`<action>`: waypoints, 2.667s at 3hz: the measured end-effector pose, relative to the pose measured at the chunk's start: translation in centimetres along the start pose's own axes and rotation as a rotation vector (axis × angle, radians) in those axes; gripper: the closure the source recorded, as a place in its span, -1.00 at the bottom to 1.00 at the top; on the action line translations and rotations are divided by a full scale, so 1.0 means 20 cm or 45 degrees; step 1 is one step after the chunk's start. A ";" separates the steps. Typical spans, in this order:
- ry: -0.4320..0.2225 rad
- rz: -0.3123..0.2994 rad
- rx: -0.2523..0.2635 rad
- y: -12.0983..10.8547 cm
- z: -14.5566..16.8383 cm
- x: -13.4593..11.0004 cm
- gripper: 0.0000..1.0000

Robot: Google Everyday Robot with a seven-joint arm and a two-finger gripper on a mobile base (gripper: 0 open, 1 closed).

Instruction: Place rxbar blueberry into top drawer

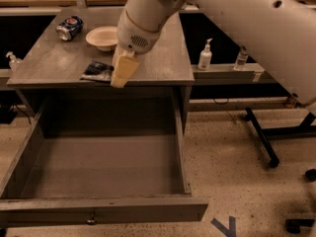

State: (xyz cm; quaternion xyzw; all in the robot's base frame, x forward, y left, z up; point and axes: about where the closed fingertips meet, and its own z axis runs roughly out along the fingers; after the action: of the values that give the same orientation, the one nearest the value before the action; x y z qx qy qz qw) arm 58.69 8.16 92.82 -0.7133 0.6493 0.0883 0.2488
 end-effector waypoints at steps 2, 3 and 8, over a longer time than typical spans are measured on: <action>-0.428 0.157 -0.186 0.58 0.59 0.04 1.00; -0.508 0.276 -0.313 0.88 1.06 0.14 1.00; -0.574 0.452 -0.266 0.93 1.48 0.19 -1.00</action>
Offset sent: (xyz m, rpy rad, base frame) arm -0.1199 0.1172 -0.3289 0.5943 0.1999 -0.0924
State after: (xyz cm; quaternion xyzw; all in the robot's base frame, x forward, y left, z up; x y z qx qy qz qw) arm 47.07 18.08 61.27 -0.5729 0.6795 0.3528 0.2926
